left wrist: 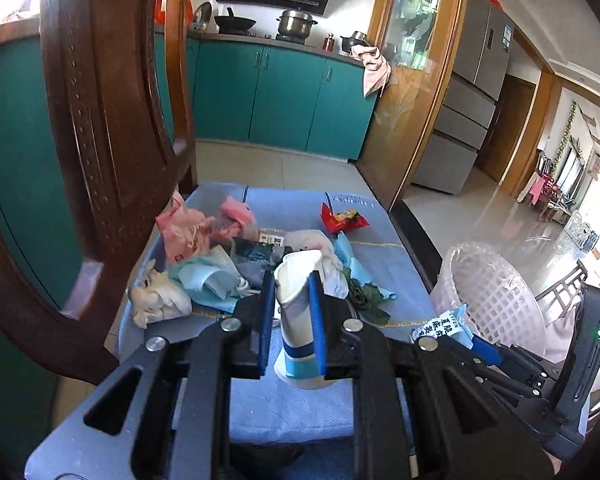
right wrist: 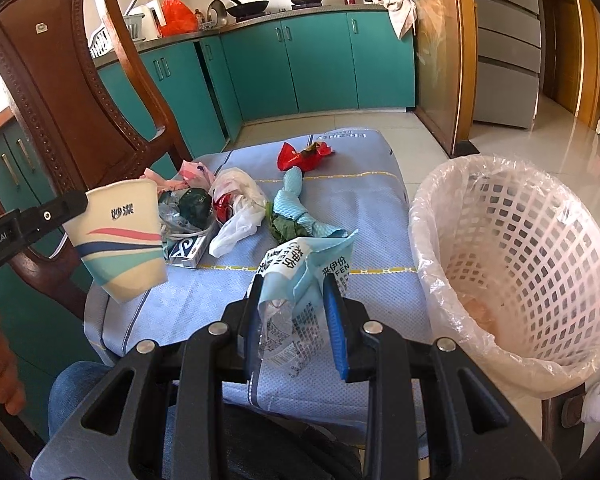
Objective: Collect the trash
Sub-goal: 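Lift the cup and wrapper and carry them toward the white mesh basket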
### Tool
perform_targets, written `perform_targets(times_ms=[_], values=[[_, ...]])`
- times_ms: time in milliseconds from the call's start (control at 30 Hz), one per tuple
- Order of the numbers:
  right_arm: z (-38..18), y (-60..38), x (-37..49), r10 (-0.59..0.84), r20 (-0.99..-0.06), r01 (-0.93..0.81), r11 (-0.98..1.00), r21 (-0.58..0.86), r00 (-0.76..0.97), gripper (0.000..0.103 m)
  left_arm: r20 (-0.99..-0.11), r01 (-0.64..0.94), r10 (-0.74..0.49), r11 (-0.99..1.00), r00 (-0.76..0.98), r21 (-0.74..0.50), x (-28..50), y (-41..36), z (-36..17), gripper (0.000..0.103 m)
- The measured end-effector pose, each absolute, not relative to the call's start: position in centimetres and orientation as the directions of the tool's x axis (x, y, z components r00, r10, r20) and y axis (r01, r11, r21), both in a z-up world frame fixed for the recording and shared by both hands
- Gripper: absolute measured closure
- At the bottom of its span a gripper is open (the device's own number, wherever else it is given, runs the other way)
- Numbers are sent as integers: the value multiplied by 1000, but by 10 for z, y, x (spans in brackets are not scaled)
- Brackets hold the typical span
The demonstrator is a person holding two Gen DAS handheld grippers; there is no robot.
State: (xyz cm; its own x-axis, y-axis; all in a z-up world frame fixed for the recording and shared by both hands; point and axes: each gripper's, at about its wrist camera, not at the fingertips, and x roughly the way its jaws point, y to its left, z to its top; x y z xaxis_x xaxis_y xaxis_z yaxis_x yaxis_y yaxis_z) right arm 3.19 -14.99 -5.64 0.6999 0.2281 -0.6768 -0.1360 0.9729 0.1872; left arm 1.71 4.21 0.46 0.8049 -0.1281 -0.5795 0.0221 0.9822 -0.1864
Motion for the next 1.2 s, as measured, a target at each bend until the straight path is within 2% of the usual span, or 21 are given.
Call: perform_targets(times_ms=[333, 467, 767, 1200], values=[[-46, -155, 28, 229, -654, -121, 971, 206, 721, 73, -525, 22, -135, 976, 840, -215, 5, 55, 19, 85], [-51, -157, 31, 219, -669, -110, 973, 202, 711, 73, -502, 34, -167, 964, 849, -264, 2, 61, 26, 85], [-47, -193, 36, 214, -639, -59, 965, 255, 739, 73, -465, 33, -137, 973, 874, -226, 3, 48, 34, 85], [-54, -174, 46, 258, -641, -121, 961, 250, 723, 73, -471, 5, -98, 981, 877, -193, 5, 45, 31, 85]])
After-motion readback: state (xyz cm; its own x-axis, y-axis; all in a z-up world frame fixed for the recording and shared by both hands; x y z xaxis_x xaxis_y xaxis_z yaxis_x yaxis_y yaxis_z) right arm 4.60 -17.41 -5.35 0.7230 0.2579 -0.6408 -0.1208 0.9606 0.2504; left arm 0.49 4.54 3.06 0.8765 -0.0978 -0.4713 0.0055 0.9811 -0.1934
